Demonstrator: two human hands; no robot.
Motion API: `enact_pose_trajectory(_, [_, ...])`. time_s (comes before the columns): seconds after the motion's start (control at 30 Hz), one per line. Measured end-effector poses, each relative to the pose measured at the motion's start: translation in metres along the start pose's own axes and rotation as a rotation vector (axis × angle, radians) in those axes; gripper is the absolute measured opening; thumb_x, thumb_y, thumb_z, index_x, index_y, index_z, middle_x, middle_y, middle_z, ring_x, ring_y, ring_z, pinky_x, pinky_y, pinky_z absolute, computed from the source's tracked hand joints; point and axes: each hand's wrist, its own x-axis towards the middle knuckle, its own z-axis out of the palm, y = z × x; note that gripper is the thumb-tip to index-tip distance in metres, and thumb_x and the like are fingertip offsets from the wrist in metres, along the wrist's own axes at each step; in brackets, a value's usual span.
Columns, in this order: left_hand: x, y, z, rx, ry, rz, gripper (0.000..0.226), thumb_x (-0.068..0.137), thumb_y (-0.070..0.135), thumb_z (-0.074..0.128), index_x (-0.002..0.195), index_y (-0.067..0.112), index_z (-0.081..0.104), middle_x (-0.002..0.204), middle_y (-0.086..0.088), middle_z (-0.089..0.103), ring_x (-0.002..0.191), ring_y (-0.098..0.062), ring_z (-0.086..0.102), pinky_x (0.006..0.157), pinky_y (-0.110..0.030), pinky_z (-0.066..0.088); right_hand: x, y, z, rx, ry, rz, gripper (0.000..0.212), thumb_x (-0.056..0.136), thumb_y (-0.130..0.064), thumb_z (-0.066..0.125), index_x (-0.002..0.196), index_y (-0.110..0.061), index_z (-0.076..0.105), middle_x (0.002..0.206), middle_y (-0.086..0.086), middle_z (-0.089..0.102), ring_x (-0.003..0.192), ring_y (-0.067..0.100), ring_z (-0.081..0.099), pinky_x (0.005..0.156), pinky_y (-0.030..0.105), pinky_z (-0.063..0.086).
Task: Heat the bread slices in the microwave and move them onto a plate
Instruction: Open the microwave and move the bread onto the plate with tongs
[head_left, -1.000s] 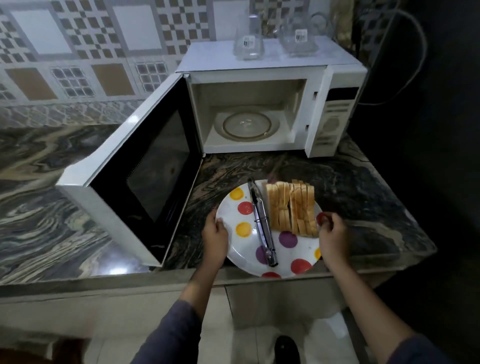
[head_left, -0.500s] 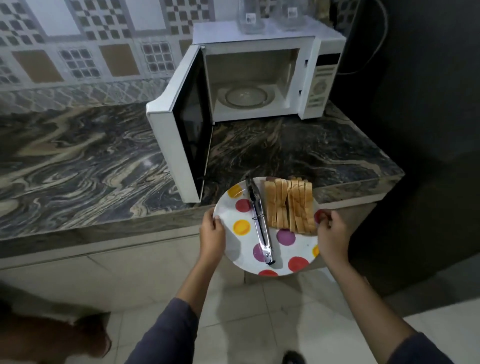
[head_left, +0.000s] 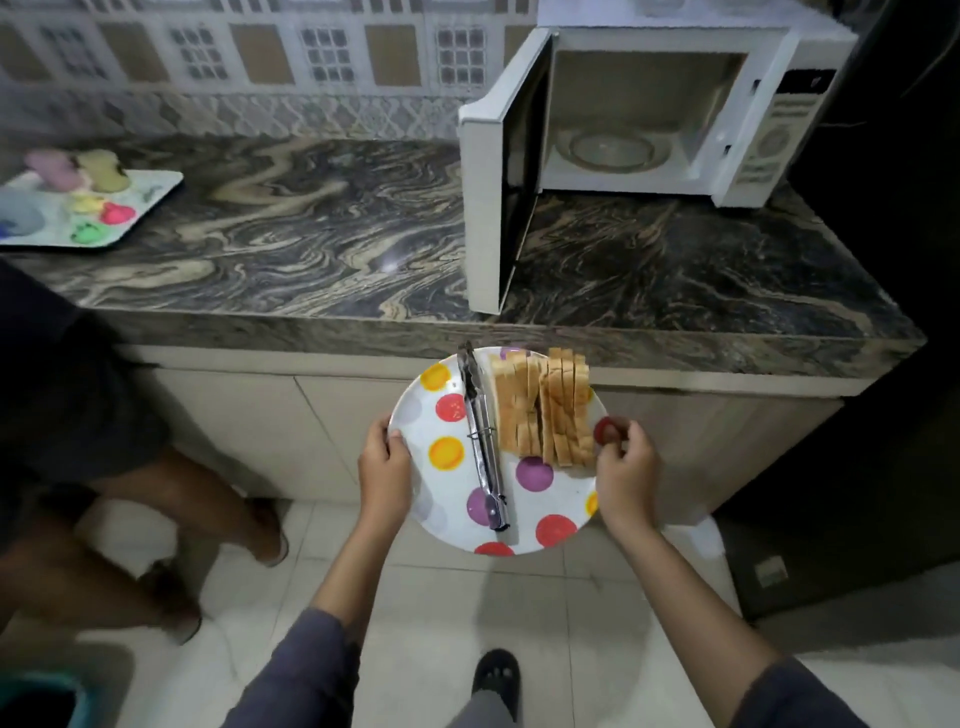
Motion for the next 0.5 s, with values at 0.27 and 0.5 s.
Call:
enact_pose_trajectory(0.27, [-0.007, -0.014, -0.079, -0.021, 0.173, -0.056, 0.024, 0.095, 0.004, 0.037, 0.111, 0.004, 0.054, 0.098, -0.005, 0.058, 0.09, -0.019, 0.053, 0.076, -0.028, 0.039, -0.033, -0.013, 0.061, 0.007, -0.17, -0.087, 0.019, 0.085, 0.004, 0.048, 0.094, -0.004, 0.063, 0.09, 0.007, 0.061, 0.085, 0.021, 0.054, 0.069, 0.024, 0.038])
enact_pose_trajectory(0.5, [0.048, -0.018, -0.123, -0.083, 0.267, -0.084, 0.024, 0.094, 0.005, 0.037, 0.111, 0.005, 0.054, 0.099, -0.007, 0.059, 0.092, -0.022, 0.055, 0.077, -0.033, 0.045, -0.026, -0.051, 0.131, 0.013, -0.225, -0.163, 0.017, 0.089, 0.0, 0.047, 0.089, -0.004, 0.063, 0.085, 0.008, 0.061, 0.08, 0.02, 0.053, 0.055, 0.022, 0.032])
